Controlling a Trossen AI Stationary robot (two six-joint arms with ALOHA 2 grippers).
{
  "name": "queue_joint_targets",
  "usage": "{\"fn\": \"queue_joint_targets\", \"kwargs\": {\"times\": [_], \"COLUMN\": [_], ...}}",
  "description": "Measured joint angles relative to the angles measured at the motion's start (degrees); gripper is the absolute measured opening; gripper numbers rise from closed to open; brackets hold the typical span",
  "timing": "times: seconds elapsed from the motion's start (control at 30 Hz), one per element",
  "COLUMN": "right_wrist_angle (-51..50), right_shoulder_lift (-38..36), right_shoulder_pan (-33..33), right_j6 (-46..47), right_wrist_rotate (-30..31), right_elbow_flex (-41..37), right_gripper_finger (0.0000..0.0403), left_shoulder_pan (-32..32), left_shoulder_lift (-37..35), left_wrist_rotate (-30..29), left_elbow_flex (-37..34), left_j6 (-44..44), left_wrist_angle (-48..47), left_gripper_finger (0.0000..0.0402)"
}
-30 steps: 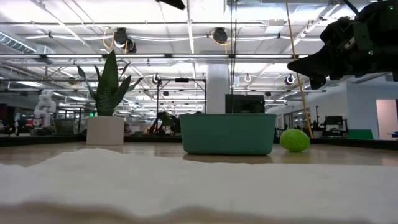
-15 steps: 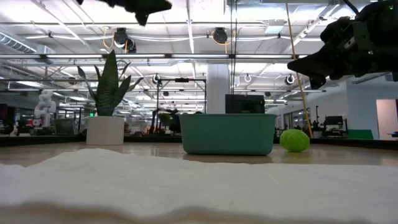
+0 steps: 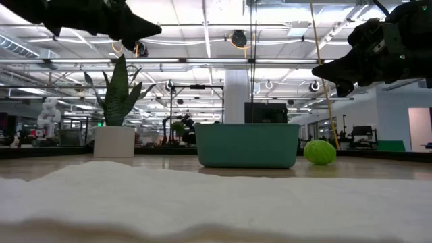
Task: Pick and placing Produce into tupperware
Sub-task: Put the green cabbage into the blue bin
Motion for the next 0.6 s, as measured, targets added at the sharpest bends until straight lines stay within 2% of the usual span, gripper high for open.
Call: {"fn": "queue_joint_targets", "kwargs": {"times": [0.27,0.47,0.6], "right_wrist_angle": [0.0,0.0,0.0], "right_shoulder_lift": [0.0,0.0,0.0], "right_shoulder_pan": [0.0,0.0,0.0], "right_j6": [0.0,0.5,1.1], "right_wrist_rotate": [0.0,0.0,0.1], "right_elbow_flex": [0.0,0.0,0.0], "right_gripper_finger": [0.0,0.0,0.0], "left_shoulder_pan": [1.2,1.2,1.2], "left_shoulder_lift": [-3.1,-3.1,-3.1], "left_wrist_rotate": [2.1,-2.9,-4.2], "left_elbow_flex": [-11.0,-17.3,-20.3], "left_j6": [-5.3,-7.0,-7.0], "left_wrist_angle": [13.1,21.3,27.6], "left_gripper_finger": [0.0,0.0,0.0]}}
